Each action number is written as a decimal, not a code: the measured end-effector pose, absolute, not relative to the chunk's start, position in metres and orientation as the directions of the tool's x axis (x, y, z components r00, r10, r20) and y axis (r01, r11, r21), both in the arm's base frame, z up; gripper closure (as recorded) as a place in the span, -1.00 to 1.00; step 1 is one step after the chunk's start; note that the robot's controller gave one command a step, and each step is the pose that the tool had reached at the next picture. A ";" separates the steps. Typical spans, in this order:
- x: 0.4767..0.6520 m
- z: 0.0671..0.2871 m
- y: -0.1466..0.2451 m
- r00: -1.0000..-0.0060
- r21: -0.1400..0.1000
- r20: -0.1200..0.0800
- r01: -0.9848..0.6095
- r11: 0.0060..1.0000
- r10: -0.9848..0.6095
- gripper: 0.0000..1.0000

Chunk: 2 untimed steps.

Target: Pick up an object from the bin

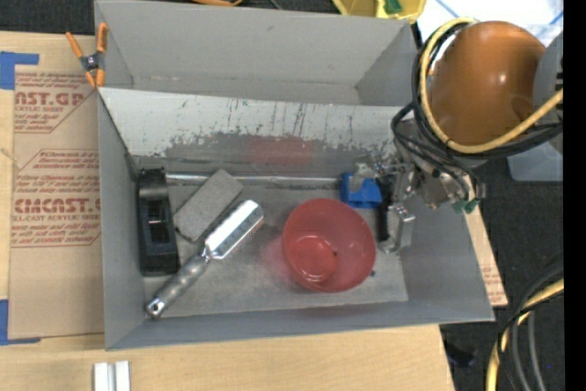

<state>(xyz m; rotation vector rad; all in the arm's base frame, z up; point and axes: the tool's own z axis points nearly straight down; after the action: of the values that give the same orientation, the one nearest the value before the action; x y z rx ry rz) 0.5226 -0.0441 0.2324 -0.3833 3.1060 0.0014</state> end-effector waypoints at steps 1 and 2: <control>0.500 0.230 -0.007 -0.879 -0.009 -0.015 -0.476 0.880 -0.476 1.00; 0.500 0.230 -0.007 -0.879 -0.009 -0.015 -0.476 0.880 -0.476 1.00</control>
Offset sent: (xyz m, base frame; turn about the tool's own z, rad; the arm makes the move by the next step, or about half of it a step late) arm 0.0000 0.0000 0.0000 0.0000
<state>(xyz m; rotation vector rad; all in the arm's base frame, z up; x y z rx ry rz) 0.4995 -0.0067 0.2297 -0.7669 3.0297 -0.0078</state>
